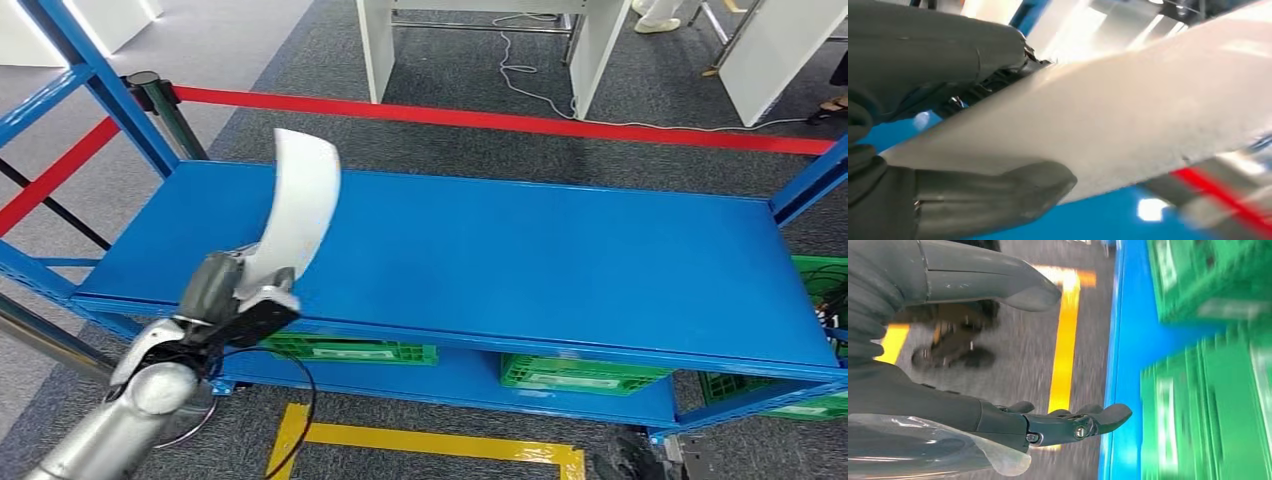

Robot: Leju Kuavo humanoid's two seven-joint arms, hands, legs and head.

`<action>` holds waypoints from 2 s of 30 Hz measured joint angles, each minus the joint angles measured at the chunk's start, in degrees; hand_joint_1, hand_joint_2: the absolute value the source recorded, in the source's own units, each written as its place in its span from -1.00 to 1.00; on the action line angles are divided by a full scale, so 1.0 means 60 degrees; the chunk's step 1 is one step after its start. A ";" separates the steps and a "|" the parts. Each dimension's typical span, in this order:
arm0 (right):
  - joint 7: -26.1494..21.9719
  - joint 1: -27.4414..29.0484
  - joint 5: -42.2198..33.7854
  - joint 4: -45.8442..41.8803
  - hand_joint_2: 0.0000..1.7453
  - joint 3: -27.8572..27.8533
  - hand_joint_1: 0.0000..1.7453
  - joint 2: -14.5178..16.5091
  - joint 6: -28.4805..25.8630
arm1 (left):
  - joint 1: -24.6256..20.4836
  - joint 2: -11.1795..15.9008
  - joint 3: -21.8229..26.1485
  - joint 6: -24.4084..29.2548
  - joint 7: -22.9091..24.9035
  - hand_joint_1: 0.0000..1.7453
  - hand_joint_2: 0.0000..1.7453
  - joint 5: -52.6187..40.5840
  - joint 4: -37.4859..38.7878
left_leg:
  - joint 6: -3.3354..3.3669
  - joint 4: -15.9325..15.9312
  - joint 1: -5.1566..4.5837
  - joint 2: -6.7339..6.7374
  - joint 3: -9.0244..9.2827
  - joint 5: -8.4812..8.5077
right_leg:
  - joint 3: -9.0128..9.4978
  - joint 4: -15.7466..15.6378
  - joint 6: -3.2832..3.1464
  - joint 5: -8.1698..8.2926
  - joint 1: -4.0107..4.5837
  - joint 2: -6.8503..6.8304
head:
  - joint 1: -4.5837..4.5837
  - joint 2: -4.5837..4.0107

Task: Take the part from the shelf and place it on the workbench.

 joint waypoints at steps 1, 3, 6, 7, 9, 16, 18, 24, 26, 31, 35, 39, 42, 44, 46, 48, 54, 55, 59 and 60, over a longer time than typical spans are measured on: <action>0.0000 0.0026 0.0197 -0.0008 1.00 -0.0127 -1.00 0.0078 -0.0184 | 0.0313 -0.0014 0.0209 0.0104 -0.0270 1.00 1.00 0.0501 -0.0396 | 0.0023 0.0019 -0.0008 0.0007 -0.0003 -0.0017 | -0.0002 -0.0007 0.0010 0.0002 -0.0011 0.0008 | -0.0005 0.0000; 0.0050 0.0068 0.0464 -0.0003 1.00 -0.0373 -1.00 0.0244 -0.0352 | 0.0872 -0.0042 0.0534 0.0230 -0.0715 1.00 1.00 0.1350 -0.1076 | 0.0082 0.0064 -0.0026 0.0011 -0.0011 -0.0053 | 0.0002 -0.0022 0.0038 0.0009 -0.0034 0.0015 | -0.0005 0.0000; 0.0264 0.0159 0.0584 0.0004 1.00 -0.0738 -1.00 0.0464 -0.0186 | 0.1585 -0.0067 0.0790 0.0424 -0.1299 1.00 1.00 0.2391 -0.1915 | 0.0186 -0.0056 0.0002 0.0029 0.0038 0.0042 | 0.0024 -0.0059 0.0127 0.0035 -0.0032 0.0026 | -0.0007 0.0000; 0.0344 0.0222 0.0615 0.0007 1.00 -0.0872 -1.00 0.0530 -0.0064 | 0.1848 -0.0071 0.0848 0.0516 -0.1519 1.00 1.00 0.2683 -0.2169 | 0.0235 -0.0172 0.0031 0.0056 0.0086 0.0117 | -0.0019 0.0009 0.0156 -0.0060 -0.0019 0.0021 | 0.0001 0.0000; 0.0553 0.0349 0.0736 0.0031 1.00 -0.1147 -1.00 0.0685 0.0178 | 0.2363 -0.0081 0.0948 0.0713 -0.1951 1.00 1.00 0.3277 -0.2617 | 0.0310 -0.0363 0.0100 0.0113 0.0152 0.0235 | -0.0350 0.0686 0.0197 -0.0563 -0.0011 0.0008 | 0.0028 0.0000; 0.1208 0.0548 0.1063 0.0279 1.00 -0.2298 -1.00 0.1326 0.1060 | 0.3546 -0.0128 0.1176 0.1306 -0.2627 1.00 1.00 0.4198 -0.3468 | 0.0180 -0.0191 0.0184 0.0140 0.0046 0.0196 | -0.0404 0.1014 0.0466 -0.0250 -0.0176 -0.0014 | 0.0044 0.0000; 0.1207 0.0549 0.1158 0.0352 1.00 -0.2508 -1.00 0.1464 0.1168 | 0.3679 -0.0128 0.1199 0.1376 -0.2672 1.00 1.00 0.4207 -0.3624 | 0.0025 -0.0013 0.0173 0.0108 -0.0051 0.0153 | 0.0029 0.0241 0.0442 -0.0032 -0.0182 0.0037 | 0.0067 0.0000; 0.1606 0.0531 0.1739 0.0462 1.00 -0.3219 -1.00 0.1925 0.1735 | 0.3890 -0.0117 0.1237 0.1555 -0.2776 1.00 1.00 0.4237 -0.3870 | -0.0273 0.0852 0.0185 0.0123 -0.0522 -0.0460 | -0.0304 0.0269 -0.0030 0.0109 -0.0167 -0.0009 | 0.0003 0.0000; 0.1796 0.0523 0.1893 0.0484 1.00 -0.3485 -1.00 0.2074 0.2006 | 0.3913 -0.0112 0.1245 0.1474 -0.2791 1.00 1.00 0.4431 -0.3890 | -0.0304 0.2050 0.0187 0.0136 -0.0909 -0.1245 | -0.0474 0.0276 -0.0150 0.0230 -0.0109 -0.0074 | -0.0030 0.0000; 0.2483 0.0473 0.2117 0.0545 1.00 -0.4150 -1.00 0.2474 0.2545 | 0.3984 -0.0114 0.1268 0.1279 -0.2788 1.00 1.00 0.4809 -0.3898 | -0.0060 0.1393 0.0112 0.0139 -0.0003 -0.0817 | -0.0877 0.0286 -0.0204 0.0575 0.0055 -0.0142 | -0.0033 0.0000; 0.2580 0.0469 0.2131 0.0556 1.00 -0.4434 -1.00 0.2647 0.2601 | 0.3989 -0.0115 0.1339 0.1258 -0.2791 1.00 1.00 0.4833 -0.3937 | 0.0072 -0.0211 -0.0019 0.0152 0.0842 -0.0549 | -0.1025 0.0253 -0.0031 0.0881 0.0062 -0.0139 | -0.0036 0.0000; 0.3171 0.0465 0.2448 0.0559 1.00 -0.4697 -1.00 0.2750 0.2616 | 0.3974 -0.0124 0.1381 0.1235 -0.2764 1.00 1.00 0.4885 -0.3942 | 0.0215 -0.0371 0.0024 0.0214 0.0474 -0.0099 | -0.1288 0.0670 0.0190 0.0335 0.0035 -0.0091 | -0.0048 0.0000; 0.3836 0.0461 0.2771 0.0548 1.00 -0.4968 -1.00 0.2887 0.2702 | 0.3974 -0.0139 0.1382 0.1229 -0.2668 1.00 1.00 0.4905 -0.3944 | 0.0279 -0.0364 0.0012 0.0236 0.0059 0.0235 | -0.1647 0.2303 0.0266 -0.0950 0.0019 -0.0075 | -0.0021 0.0000; 0.4082 0.0454 0.2936 0.0513 1.00 -0.5173 -1.00 0.2977 0.2808 | 0.3968 -0.0143 0.1379 0.1233 -0.2598 1.00 1.00 0.4904 -0.3943 | 0.0261 -0.0320 -0.0002 0.0251 -0.0240 0.0446 | -0.1495 0.2843 0.0298 -0.0871 0.0020 -0.0075 | -0.0020 0.0000; 0.4261 0.0448 0.3143 0.0453 1.00 -0.5381 -1.00 0.3054 0.2951 | 0.3957 -0.0143 0.1376 0.1245 -0.2544 1.00 1.00 0.4906 -0.3943 | 0.0212 -0.0225 0.0003 0.0259 -0.0516 0.0614 | -0.0713 0.2088 0.0304 -0.0272 0.0016 -0.0074 | -0.0022 0.0000; 0.4462 0.0432 0.3402 0.0371 1.00 -0.5555 -1.00 0.3132 0.3138 | 0.3937 -0.0142 0.1376 0.1254 -0.2498 1.00 1.00 0.4918 -0.3944 | 0.0132 -0.0085 -0.0013 0.0259 -0.0705 0.0730 | 0.0348 0.0602 0.0263 -0.0216 0.0025 -0.0053 | -0.0020 0.0000; 0.4970 0.0428 0.3875 0.0139 1.00 -0.6109 -1.00 0.3435 0.3647 | 0.3888 -0.0128 0.1364 0.1208 -0.2429 1.00 1.00 0.5123 -0.3940 | -0.0181 0.0272 0.0017 0.0233 -0.0949 0.0550 | 0.0584 -0.0349 -0.0147 -0.0279 0.0035 -0.0096 | -0.0049 0.0000; 0.4986 0.0423 0.3911 0.0117 1.00 -0.6178 -1.00 0.3471 0.3676 | 0.3889 -0.0121 0.1360 0.1193 -0.2422 1.00 1.00 0.5165 -0.3940 | -0.0237 0.0649 0.0040 0.0227 -0.1052 0.0097 | 0.0469 -0.0352 -0.0198 -0.0172 0.0023 -0.0122 | -0.0061 0.0000; 0.4912 0.0369 0.4096 0.0082 1.00 -0.6428 -1.00 0.3578 0.3825 | 0.3889 -0.0114 0.1354 0.1077 -0.2375 1.00 1.00 0.5378 -0.3936 | -0.0353 0.2659 0.0104 0.0227 -0.1219 -0.1047 | -0.0047 -0.0257 -0.0217 0.0230 0.0034 -0.0174 | -0.0081 0.0000; 0.4864 0.0338 0.4169 0.0082 1.00 -0.6503 -1.00 0.3606 0.3879 | 0.3890 -0.0114 0.1354 0.1053 -0.2360 1.00 1.00 0.5424 -0.3934 | -0.0352 0.2598 0.0117 0.0227 -0.0999 -0.0827 | -0.0188 -0.0200 -0.0201 0.0319 0.0033 -0.0181 | -0.0081 0.0000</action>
